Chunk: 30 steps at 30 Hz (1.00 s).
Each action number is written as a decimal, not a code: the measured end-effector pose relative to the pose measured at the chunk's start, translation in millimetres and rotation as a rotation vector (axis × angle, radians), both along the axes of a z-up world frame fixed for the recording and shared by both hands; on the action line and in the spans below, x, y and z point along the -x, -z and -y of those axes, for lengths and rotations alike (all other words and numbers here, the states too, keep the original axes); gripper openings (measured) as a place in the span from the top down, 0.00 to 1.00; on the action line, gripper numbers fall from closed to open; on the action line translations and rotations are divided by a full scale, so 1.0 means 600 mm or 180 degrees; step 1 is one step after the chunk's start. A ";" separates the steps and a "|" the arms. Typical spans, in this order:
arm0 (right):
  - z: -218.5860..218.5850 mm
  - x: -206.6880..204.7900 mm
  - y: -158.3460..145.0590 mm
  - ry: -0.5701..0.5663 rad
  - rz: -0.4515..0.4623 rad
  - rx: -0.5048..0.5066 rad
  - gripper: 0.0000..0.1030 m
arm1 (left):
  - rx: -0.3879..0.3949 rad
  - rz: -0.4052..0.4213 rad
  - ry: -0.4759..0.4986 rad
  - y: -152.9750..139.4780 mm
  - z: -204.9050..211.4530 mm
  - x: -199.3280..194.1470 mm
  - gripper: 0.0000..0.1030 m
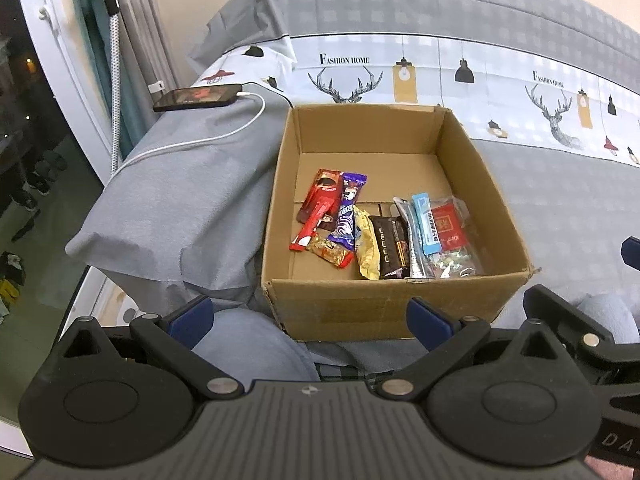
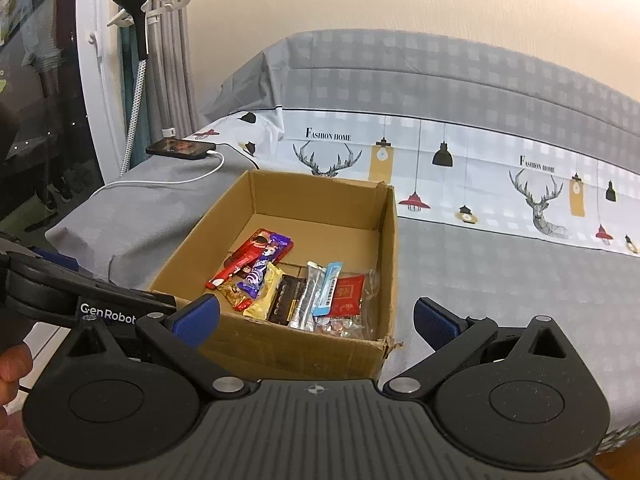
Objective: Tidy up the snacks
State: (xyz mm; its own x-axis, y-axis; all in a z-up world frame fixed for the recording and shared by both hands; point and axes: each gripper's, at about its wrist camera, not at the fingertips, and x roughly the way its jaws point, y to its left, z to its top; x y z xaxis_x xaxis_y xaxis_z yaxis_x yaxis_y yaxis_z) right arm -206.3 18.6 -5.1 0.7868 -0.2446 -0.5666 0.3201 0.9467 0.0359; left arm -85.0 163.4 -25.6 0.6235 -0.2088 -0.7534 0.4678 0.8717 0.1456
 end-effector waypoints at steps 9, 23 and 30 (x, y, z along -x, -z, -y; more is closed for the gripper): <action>-0.009 0.007 -0.003 -0.0030 0.0035 0.0059 0.00 | 0.0009 0.0002 -0.0019 -0.002 -0.009 0.002 0.01; -0.014 0.003 -0.004 -0.0049 0.0029 0.0087 0.00 | -0.0013 0.0003 -0.0025 -0.001 -0.012 -0.004 0.01; -0.014 0.003 -0.004 -0.0048 0.0030 0.0086 0.00 | -0.0013 0.0003 -0.0026 -0.001 -0.011 -0.004 0.01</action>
State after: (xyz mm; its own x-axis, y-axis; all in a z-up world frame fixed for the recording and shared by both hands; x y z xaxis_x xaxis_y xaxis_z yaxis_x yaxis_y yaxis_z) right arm -208.4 26.8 -2.7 0.7959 -0.2478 -0.5524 0.3056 0.9521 0.0132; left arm -82.8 170.2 -25.0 0.6259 -0.2005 -0.7537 0.4605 0.8750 0.1497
